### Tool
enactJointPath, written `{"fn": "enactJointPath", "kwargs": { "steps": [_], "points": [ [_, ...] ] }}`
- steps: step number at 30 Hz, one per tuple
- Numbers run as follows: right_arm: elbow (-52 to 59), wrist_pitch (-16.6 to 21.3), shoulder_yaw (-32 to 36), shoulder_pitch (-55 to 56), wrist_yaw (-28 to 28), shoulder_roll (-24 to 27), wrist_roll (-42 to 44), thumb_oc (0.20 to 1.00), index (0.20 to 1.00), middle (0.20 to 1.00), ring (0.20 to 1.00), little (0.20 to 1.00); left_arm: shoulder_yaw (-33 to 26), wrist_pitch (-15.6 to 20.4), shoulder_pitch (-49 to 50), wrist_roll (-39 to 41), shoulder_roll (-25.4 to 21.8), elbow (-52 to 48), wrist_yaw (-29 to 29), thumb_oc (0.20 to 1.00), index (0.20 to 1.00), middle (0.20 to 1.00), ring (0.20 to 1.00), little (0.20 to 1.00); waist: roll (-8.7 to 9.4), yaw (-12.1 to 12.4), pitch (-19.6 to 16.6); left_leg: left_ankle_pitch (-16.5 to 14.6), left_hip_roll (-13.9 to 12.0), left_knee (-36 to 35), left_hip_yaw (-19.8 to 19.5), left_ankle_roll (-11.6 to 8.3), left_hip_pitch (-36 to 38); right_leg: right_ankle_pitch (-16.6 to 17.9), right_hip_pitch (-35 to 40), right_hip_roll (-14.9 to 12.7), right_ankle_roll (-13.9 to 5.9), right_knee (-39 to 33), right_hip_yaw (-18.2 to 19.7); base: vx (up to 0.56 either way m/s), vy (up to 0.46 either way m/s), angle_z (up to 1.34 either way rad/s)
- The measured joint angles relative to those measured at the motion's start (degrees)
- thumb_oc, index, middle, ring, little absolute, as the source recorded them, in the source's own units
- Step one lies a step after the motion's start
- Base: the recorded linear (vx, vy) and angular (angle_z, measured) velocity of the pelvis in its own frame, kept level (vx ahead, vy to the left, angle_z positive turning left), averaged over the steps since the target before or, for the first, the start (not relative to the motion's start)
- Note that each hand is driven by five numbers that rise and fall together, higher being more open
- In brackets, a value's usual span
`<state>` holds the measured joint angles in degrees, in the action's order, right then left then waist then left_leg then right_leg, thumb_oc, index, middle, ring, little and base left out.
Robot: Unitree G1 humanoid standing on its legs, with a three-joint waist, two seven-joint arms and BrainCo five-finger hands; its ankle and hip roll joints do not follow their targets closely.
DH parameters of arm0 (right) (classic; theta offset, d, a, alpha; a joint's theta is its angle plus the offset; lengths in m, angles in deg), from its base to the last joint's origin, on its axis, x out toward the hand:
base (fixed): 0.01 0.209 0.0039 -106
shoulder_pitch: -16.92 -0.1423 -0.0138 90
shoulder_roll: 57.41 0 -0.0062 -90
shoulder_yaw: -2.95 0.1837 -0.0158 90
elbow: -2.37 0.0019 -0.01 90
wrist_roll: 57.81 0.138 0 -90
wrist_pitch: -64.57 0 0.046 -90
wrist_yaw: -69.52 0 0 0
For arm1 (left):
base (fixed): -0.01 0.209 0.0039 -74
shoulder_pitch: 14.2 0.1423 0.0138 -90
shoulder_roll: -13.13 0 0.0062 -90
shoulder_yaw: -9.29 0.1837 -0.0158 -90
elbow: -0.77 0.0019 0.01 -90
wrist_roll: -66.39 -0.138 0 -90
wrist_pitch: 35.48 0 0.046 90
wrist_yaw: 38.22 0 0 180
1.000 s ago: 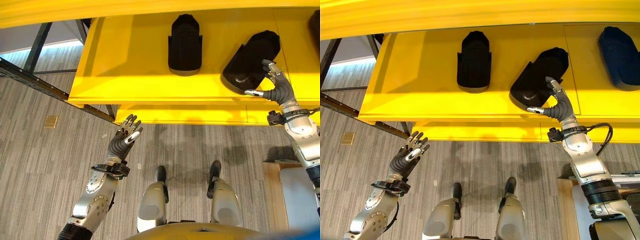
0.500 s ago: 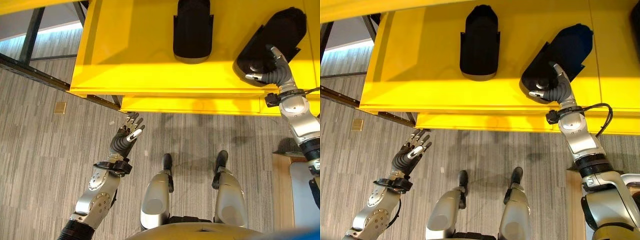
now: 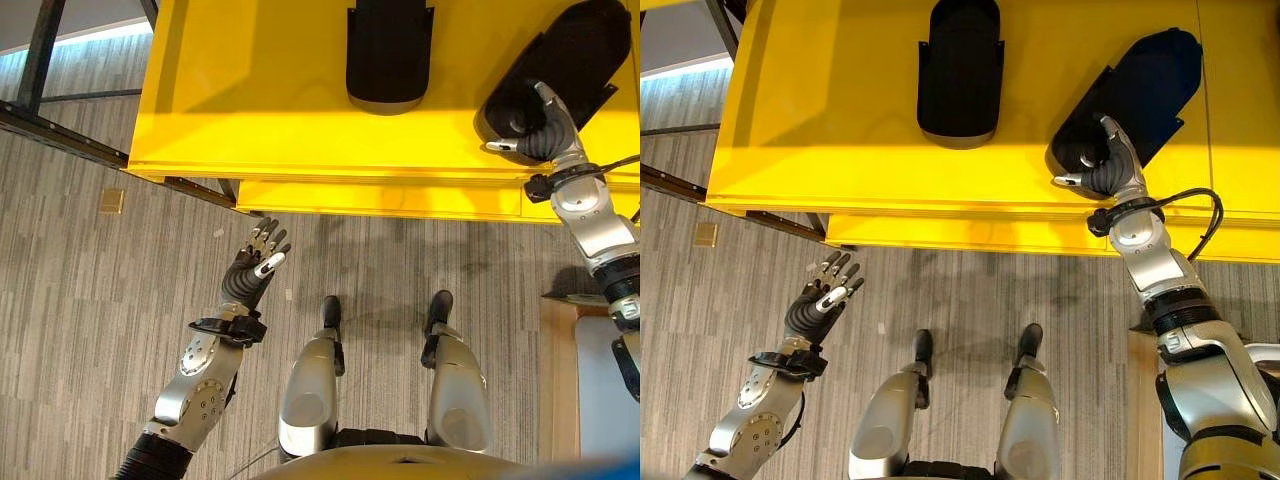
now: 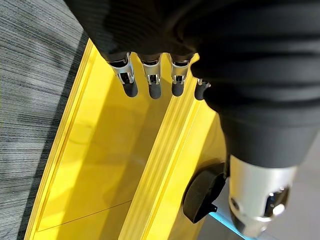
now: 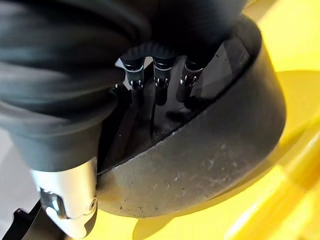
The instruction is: Move parts from the plastic box to the shelf.
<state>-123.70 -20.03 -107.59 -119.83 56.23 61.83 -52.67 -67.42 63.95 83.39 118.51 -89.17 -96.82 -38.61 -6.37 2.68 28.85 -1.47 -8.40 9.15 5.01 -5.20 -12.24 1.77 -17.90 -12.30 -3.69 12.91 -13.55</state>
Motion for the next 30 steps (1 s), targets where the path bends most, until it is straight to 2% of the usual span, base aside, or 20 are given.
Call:
{"fn": "enactJointPath", "kwargs": {
  "steps": [4,10,16,19,20,25,30],
  "points": [
    [-1.8,0.0,-0.8,-2.2,-0.4,0.0,-1.1,1.0,1.0,1.0,1.0,1.0,0.0,0.0,-0.1,-1.1,0.0,0.0,0.0,1.0,1.0,1.0,1.0,1.0,0.81,0.1,0.5,0.4,0.0,0.0,-0.1,-0.03,-0.9,-0.3,-1.4,-0.2,0.26,1.2,0.0,0.0,0.0,0.0],
    [-6.0,-0.4,-2.2,-5.0,-0.4,0.1,-2.4,1.0,1.0,1.0,1.0,1.0,0.0,0.1,-0.1,-1.7,0.0,0.0,-0.3,1.0,1.0,1.0,1.0,1.0,0.9,0.0,0.6,0.6,0.0,0.0,-0.1,-0.08,-0.9,-0.4,-1.6,-0.2,0.3,1.7,0.0,0.0,0.0,0.0],
    [-6.8,-0.8,-3.9,-6.5,-0.7,1.1,-8.2,1.0,1.0,1.0,1.0,1.0,0.0,0.3,-0.1,-2.0,0.1,0.0,-0.5,1.0,1.0,1.0,1.0,1.0,1.69,-0.1,0.8,0.8,0.0,0.0,-0.6,0.04,-2.4,-0.5,-3.0,-0.2,0.37,2.0,0.0,0.01,0.0,0.02],
    [-5.4,-2.7,-15.4,-9.9,1.2,8.1,-15.6,1.0,1.0,1.0,1.0,1.0,-0.1,0.4,-0.4,-2.1,0.1,-0.1,-0.7,1.0,1.0,1.0,1.0,1.0,1.94,0.1,0.9,1.2,0.0,-0.3,-0.7,-0.15,-2.9,-0.4,-3.6,-0.2,0.46,2.1,0.0,0.0,0.0,0.0],
    [-6.0,-2.8,-16.2,-10.5,1.5,9.3,-18.4,1.0,1.0,1.0,1.0,1.0,-0.1,0.5,-0.5,-2.1,0.1,-0.1,-0.8,1.0,1.0,1.0,1.0,1.0,2.03,0.3,1.0,1.2,0.0,-0.4,-0.8,-0.16,-2.9,-0.5,-3.6,-0.2,0.46,2.1,-0.1,0.0,0.0,0.0],
    [-7.8,-3.4,-19.6,-13.7,2.5,9.6,-28.4,1.0,1.0,1.0,1.0,1.0,0.0,1.0,-1.8,-2.2,0.1,0.0,-0.9,1.0,1.0,1.0,1.0,1.0,2.05,0.1,1.0,1.3,0.1,-0.4,-0.8,-0.24,-2.8,-0.4,-3.6,-0.3,0.46,2.1,-0.1,0.0,0.0,0.0],
    [-8.6,-4.3,-22.2,-15.5,3.2,9.4,-33.9,1.0,1.0,1.0,1.0,1.0,0.0,1.2,-2.3,-2.3,0.7,0.0,-1.2,1.0,1.0,1.0,1.0,1.0,2.05,0.0,1.0,1.3,0.1,-0.3,-0.7,-0.29,-2.8,-0.4,-3.6,-0.3,0.48,2.3,-0.1,0.0,0.0,0.0]
  ]
}}
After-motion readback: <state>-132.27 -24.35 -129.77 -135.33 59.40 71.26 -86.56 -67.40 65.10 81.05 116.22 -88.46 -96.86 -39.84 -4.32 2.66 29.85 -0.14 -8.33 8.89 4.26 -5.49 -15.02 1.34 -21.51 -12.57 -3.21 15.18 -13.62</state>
